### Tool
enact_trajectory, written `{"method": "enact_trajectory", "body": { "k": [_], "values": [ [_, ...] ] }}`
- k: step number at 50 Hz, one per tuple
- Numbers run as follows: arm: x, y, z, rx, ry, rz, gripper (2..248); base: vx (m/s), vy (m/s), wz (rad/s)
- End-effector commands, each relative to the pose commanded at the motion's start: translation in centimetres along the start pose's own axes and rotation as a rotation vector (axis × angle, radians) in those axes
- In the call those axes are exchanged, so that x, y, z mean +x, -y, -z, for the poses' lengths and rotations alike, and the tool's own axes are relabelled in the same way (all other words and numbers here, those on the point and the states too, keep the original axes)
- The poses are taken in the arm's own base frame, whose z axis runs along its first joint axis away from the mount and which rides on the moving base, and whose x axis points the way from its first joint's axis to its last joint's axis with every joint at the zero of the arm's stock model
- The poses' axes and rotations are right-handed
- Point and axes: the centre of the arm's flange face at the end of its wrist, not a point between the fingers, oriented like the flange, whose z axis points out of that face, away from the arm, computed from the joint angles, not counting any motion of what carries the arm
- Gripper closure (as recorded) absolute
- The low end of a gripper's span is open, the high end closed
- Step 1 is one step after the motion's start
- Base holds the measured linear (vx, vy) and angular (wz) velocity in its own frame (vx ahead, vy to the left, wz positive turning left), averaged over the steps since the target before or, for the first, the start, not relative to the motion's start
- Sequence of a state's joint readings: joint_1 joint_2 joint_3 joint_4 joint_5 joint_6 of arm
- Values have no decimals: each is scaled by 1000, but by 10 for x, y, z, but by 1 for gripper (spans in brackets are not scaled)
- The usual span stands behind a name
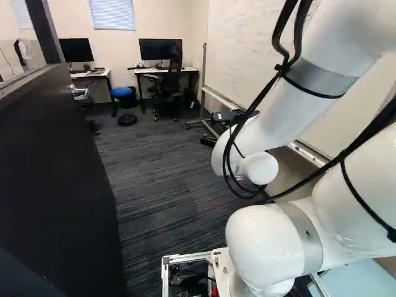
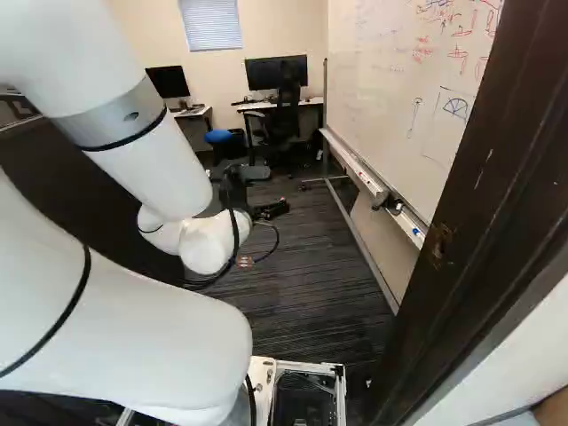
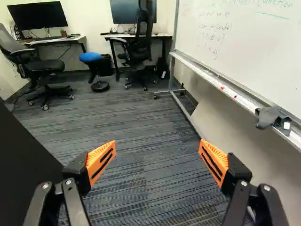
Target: Open the door and move inside
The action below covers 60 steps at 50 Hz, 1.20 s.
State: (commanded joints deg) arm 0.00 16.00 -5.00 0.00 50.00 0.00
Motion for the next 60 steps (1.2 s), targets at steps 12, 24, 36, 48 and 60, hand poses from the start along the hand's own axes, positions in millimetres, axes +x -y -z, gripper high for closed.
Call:
{"method": "enact_trajectory", "body": {
  "k": [12,24,36,48,60],
  "values": [
    [0,0,0,0,0,0,3,108,18,-7],
    [0,0,0,0,0,0,3,134,2,-5],
    [0,0,0,0,0,0,3,154,4,-3],
    [0,0,0,0,0,0,3,156,5,-4],
    [0,0,0,0,0,0,3,160,5,-4]
  ]
}}
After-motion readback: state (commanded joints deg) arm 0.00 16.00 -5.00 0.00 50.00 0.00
